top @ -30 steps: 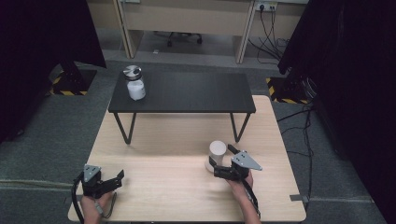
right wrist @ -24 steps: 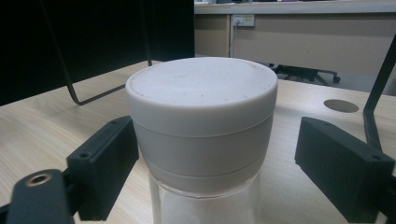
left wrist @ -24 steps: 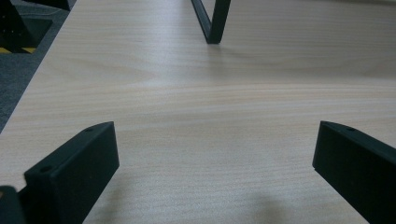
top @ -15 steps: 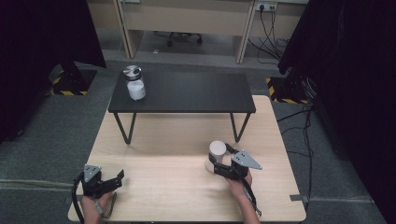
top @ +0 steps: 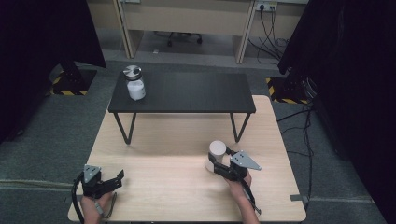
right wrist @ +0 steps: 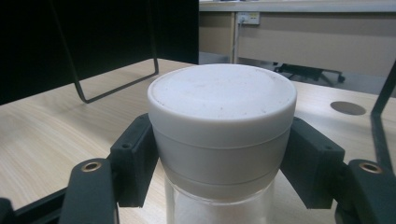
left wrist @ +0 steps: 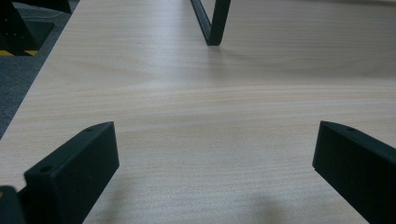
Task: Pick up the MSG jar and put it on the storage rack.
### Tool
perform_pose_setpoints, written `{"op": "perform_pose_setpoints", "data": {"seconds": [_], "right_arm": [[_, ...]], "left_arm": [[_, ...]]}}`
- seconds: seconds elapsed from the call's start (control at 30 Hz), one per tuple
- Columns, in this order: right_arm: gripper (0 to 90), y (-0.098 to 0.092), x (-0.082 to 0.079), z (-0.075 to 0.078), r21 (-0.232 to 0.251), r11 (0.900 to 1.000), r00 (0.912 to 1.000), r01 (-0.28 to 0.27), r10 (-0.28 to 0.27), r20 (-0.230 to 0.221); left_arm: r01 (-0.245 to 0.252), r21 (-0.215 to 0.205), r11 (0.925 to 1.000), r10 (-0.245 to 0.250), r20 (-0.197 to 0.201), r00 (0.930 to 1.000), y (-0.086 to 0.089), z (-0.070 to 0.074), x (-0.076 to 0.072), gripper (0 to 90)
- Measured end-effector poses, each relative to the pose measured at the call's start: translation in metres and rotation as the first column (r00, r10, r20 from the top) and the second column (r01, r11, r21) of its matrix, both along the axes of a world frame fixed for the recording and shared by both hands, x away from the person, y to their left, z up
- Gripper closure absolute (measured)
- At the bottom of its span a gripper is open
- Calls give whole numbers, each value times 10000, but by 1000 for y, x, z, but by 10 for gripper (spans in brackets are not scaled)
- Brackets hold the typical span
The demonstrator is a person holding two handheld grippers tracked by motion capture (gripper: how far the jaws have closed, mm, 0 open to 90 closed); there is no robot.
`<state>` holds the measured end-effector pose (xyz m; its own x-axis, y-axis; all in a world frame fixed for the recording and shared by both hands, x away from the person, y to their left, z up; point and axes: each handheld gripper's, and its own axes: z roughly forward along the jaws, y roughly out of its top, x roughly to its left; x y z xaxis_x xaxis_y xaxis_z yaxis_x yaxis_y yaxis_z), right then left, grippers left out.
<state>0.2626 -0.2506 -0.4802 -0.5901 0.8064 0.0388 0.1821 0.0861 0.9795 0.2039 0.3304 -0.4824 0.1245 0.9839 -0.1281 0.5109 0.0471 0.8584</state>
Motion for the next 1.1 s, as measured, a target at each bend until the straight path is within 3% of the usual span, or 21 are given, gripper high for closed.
{"op": "perform_pose_setpoints", "data": {"seconds": [0.23,0.57,0.97,1.1], "right_arm": [[339,4,-5,-2,69,9998,9998,194,-194,38],[339,3,-7,8,-206,9997,9999,107,-109,-83],[339,-7,-10,27,87,9998,9999,152,-152,-43],[338,-8,-12,34,-121,9997,9998,205,-204,21]], "left_arm": [[-4,-2,10000,4,2,10000,0,0,0,0],[-3,-13,10000,3,10,10000,0,0,0,0],[14,-6,10000,-14,14,10000,0,0,0,0],[27,5,10000,-27,-12,10000,0,0,1,0]]}}
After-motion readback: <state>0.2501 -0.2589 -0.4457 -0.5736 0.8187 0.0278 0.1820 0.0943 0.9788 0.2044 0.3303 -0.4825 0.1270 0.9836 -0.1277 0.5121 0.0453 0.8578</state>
